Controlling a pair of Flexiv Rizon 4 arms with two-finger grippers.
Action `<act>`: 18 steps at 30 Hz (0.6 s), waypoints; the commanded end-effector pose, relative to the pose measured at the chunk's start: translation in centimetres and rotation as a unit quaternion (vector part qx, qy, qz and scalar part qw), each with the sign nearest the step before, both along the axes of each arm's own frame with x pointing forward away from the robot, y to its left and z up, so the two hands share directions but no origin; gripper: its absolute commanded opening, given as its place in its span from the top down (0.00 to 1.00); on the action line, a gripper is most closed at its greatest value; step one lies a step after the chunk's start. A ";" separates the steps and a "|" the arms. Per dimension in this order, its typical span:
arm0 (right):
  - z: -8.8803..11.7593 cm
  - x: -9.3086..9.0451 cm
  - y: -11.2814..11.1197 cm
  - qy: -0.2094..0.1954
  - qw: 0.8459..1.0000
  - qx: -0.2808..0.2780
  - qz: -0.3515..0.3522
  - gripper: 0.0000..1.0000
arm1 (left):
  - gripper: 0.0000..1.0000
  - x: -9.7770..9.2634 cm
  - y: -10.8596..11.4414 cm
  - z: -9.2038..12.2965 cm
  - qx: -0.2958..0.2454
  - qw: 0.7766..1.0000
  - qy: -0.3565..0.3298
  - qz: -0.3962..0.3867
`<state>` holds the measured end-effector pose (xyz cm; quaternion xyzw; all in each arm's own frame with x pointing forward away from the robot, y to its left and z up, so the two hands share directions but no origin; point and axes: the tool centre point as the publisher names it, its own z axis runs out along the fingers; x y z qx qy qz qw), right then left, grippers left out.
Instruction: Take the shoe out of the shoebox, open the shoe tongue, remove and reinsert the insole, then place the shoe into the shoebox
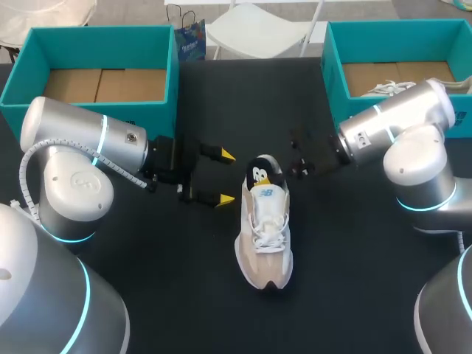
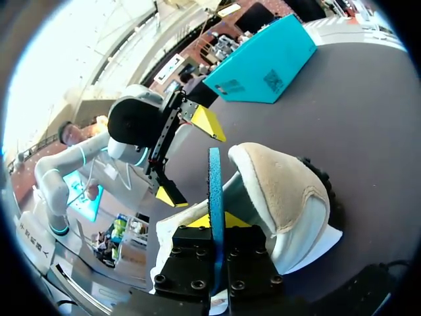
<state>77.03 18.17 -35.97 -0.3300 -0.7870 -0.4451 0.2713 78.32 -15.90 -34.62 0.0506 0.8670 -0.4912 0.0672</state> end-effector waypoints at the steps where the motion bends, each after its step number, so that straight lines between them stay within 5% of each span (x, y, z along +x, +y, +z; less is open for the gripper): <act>1: -0.2 0.0 0.1 0.001 1.000 -0.002 0.000 1.00 | 0.00 0.0 -0.1 0.0 0.002 1.000 0.000 0.000; 18: 0.4 0.4 -0.3 -0.004 1.000 -0.007 0.001 1.00 | 0.00 0.0 -0.1 0.0 0.002 1.000 0.000 0.000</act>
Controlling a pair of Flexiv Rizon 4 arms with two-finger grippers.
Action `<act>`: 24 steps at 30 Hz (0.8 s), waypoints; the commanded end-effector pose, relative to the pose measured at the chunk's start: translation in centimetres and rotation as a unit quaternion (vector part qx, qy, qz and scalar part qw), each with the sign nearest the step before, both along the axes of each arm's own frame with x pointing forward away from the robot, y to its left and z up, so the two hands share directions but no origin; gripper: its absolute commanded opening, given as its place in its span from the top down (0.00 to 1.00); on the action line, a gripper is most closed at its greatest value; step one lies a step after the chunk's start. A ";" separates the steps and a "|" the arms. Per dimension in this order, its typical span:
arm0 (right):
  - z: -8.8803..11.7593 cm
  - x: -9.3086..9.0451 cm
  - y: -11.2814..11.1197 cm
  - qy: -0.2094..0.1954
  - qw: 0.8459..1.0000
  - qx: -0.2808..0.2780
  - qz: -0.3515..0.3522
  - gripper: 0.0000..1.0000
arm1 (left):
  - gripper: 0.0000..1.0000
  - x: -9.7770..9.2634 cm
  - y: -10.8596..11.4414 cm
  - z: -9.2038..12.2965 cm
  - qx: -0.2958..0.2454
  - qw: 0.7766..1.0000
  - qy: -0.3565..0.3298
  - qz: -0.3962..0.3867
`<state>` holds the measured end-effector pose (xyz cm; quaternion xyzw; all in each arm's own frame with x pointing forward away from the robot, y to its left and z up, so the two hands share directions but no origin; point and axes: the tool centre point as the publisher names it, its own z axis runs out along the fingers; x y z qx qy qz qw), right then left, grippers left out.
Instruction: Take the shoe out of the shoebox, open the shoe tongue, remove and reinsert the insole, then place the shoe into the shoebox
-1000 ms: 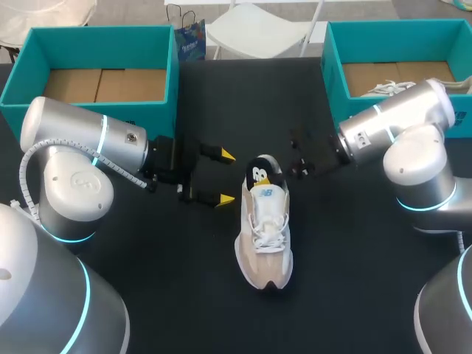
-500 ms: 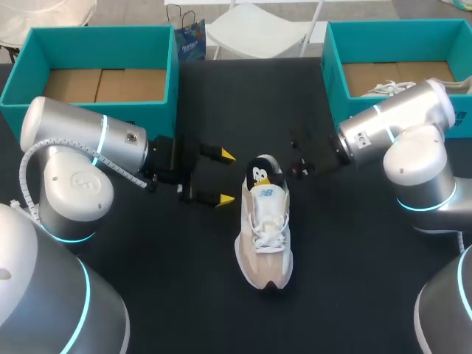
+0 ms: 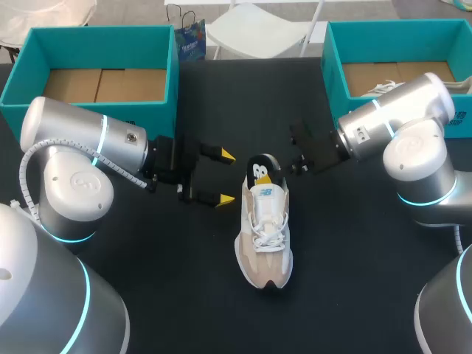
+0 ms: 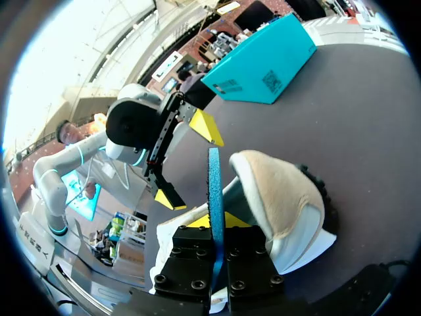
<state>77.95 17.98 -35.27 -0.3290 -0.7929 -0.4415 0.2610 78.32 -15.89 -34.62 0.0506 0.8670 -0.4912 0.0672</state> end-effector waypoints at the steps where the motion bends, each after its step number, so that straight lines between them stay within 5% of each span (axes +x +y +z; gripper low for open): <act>1: -0.6 -0.5 0.1 0.012 1.000 0.001 0.007 1.00 | 0.00 0.0 -0.1 0.0 0.002 1.000 0.000 0.000; 24: -0.6 -0.3 0.3 0.004 1.000 0.009 0.003 1.00 | 0.00 0.0 -0.1 0.0 0.002 1.000 0.000 0.000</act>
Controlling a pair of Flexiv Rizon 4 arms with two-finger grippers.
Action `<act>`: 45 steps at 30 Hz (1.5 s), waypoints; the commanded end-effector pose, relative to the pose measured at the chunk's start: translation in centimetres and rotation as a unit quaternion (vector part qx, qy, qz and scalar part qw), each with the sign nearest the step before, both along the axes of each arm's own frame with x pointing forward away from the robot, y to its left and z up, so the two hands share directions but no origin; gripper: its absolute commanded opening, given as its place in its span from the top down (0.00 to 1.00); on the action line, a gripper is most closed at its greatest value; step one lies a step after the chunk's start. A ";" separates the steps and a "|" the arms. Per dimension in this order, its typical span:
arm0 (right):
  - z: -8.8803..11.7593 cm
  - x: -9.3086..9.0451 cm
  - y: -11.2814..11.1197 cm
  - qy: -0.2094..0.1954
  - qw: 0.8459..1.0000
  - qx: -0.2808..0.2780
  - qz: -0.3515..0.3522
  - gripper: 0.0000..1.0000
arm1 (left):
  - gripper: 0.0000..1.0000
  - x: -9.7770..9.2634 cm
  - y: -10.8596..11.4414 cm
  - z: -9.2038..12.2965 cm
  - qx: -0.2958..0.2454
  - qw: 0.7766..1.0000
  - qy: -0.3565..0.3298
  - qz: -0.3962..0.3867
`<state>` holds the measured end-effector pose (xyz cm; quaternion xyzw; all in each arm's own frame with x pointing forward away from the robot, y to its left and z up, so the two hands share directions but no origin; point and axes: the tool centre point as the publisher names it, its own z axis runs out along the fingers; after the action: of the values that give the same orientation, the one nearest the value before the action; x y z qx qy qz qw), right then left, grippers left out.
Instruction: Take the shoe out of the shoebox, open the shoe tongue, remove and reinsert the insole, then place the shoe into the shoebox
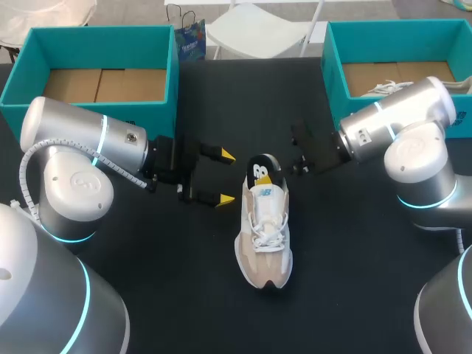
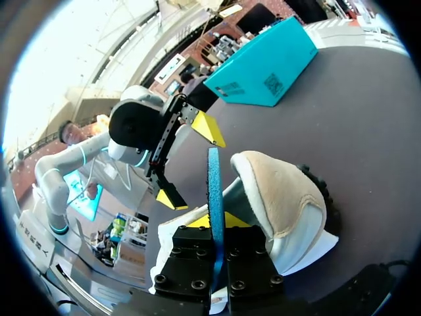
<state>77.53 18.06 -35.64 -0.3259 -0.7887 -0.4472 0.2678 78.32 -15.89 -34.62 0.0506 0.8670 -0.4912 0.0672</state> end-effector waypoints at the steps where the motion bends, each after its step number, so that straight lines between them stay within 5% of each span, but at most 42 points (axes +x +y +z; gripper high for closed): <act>1: -0.4 0.0 0.3 0.003 1.000 0.000 0.002 1.00 | 0.00 0.0 -0.1 0.0 0.002 1.000 0.000 0.000; 12: -2.2 -2.9 -0.2 0.043 0.999 0.000 -0.011 1.00 | 0.00 0.0 -0.1 0.0 0.002 1.000 0.000 0.000; 30: -2.3 -2.3 0.0 0.040 0.999 0.002 -0.010 1.00 | 0.00 0.0 -0.1 0.0 0.002 1.000 0.000 0.000; 32: -2.2 -2.3 -0.1 0.038 0.999 0.003 -0.012 0.34 | 0.00 0.0 -0.1 0.0 0.002 1.000 0.000 0.000; 33: -2.2 -2.3 -0.1 0.038 0.999 0.003 -0.012 0.34 | 0.00 0.0 -0.1 0.0 0.002 1.000 0.000 0.000; 34: -2.1 -2.3 -0.1 0.038 0.999 0.003 -0.012 0.00 | 0.00 0.0 -0.1 0.0 0.002 1.000 0.000 0.000; 45: -1.6 -2.3 -0.1 0.029 0.999 0.000 -0.014 0.00 | 0.00 0.0 -0.1 0.0 0.002 1.000 0.000 0.000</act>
<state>75.01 17.86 -36.65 -0.3494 -0.7761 -0.4416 0.2838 78.32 -15.89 -34.62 0.0506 0.8670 -0.4912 0.0672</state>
